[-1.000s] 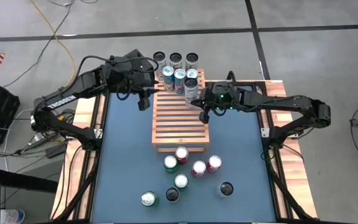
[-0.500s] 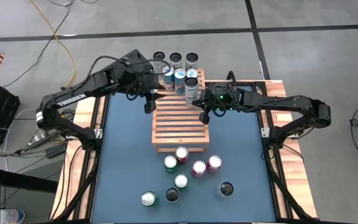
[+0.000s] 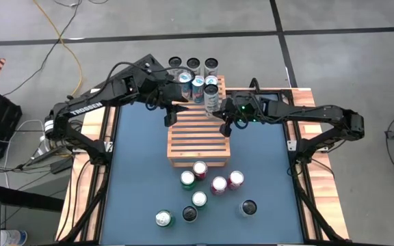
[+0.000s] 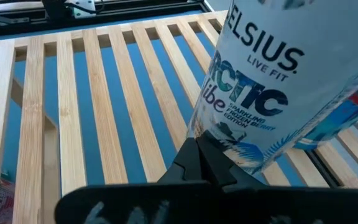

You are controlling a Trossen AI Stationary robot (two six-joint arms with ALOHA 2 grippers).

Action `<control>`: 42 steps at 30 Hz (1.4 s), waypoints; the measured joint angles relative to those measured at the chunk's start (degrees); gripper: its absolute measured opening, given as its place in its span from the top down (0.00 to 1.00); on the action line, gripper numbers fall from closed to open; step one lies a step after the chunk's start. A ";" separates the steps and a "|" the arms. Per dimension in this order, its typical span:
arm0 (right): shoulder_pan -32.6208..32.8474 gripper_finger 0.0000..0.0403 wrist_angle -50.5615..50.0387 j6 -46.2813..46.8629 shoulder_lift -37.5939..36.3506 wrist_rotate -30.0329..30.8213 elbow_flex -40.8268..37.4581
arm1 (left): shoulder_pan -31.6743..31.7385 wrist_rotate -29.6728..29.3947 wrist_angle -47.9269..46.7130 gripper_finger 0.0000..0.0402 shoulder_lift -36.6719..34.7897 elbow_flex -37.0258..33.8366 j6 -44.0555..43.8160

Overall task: Place canned beverage on shelf
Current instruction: Adjust the soda cans on the shelf

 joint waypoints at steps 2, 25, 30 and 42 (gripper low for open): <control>0.00 1.00 -0.17 -0.38 0.02 -0.02 0.00 | 0.01 2.32 1.16 0.67 0.23 -0.52 -1.03; 0.62 1.00 -4.45 -3.05 -0.26 0.23 -0.15 | -3.12 -5.01 37.44 0.40 3.63 -23.60 -13.10; 0.57 1.00 -4.85 -3.44 -0.26 0.18 -0.15 | -3.76 -7.57 40.19 0.30 7.29 -22.91 -15.42; 0.55 1.00 -4.67 -4.14 -0.26 -0.04 -0.15 | -4.32 -9.50 43.07 0.32 10.59 -22.93 -16.80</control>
